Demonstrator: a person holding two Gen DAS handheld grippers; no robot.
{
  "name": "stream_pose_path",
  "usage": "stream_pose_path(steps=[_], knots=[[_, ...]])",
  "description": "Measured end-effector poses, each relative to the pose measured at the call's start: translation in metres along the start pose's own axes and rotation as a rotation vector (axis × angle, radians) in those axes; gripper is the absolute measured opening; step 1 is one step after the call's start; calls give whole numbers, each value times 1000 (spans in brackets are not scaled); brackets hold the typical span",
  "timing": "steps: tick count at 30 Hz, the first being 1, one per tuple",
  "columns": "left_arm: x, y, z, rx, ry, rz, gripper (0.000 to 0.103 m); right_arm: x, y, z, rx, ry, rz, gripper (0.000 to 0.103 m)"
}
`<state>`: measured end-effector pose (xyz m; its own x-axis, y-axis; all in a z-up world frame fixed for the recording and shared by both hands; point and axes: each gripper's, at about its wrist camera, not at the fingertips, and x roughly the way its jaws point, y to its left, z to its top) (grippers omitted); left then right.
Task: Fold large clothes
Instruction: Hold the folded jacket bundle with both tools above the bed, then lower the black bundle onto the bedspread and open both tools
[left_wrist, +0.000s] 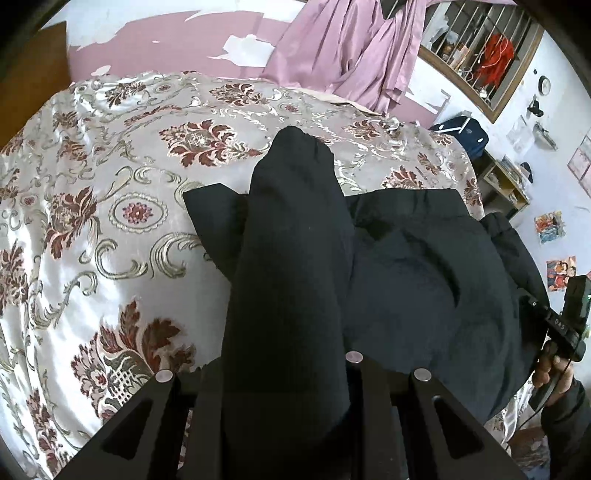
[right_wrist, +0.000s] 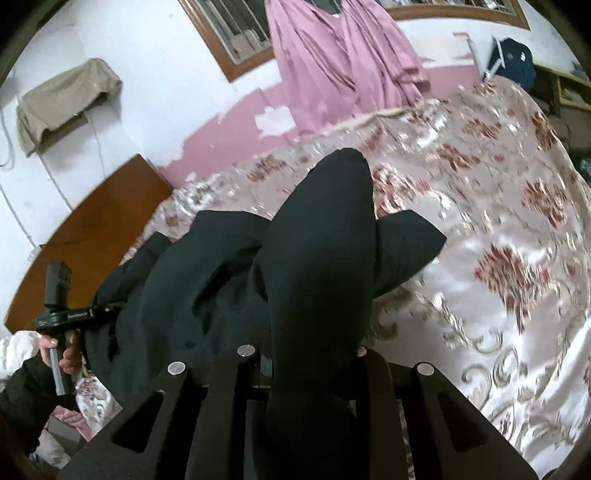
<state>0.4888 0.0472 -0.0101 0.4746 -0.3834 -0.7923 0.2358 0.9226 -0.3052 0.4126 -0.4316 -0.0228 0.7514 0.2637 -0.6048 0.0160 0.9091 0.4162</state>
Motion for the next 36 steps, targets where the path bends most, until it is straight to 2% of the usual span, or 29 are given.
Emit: stream_pose_path(steps=[4,9,12,14,16,18,20,22,24,31,36], knots=[[6,10,-5,-42,16,9,23,10,-9,-4,51,17,-40,19],[18,11,-9,-68,65,73,35,27,-3,-11,19,65,-173,29],[19,8,-15,-72,76,119,44,32,1,-15,-4,86,-255,43],[18,6,-18,-79,73,137,46,30,3,-16,-9,88,-286,53],[18,5,-20,-83,72,184,60,26,6,-16,-17,85,-313,58],[15,3,-22,-91,67,294,71,26,11,-16,-58,97,-358,62],[9,-3,-23,-72,39,392,75,24,19,-15,-102,104,-394,64],[2,-9,-23,-38,6,437,81,18,25,-14,-133,105,-426,66],[-9,-17,-26,-14,-30,464,83,8,31,-12,-148,87,-428,71],[-48,-47,-37,17,-165,448,87,-31,50,-8,-147,-13,-386,84],[-81,-75,-54,50,-302,443,93,-58,71,-20,-187,-98,-358,90]])
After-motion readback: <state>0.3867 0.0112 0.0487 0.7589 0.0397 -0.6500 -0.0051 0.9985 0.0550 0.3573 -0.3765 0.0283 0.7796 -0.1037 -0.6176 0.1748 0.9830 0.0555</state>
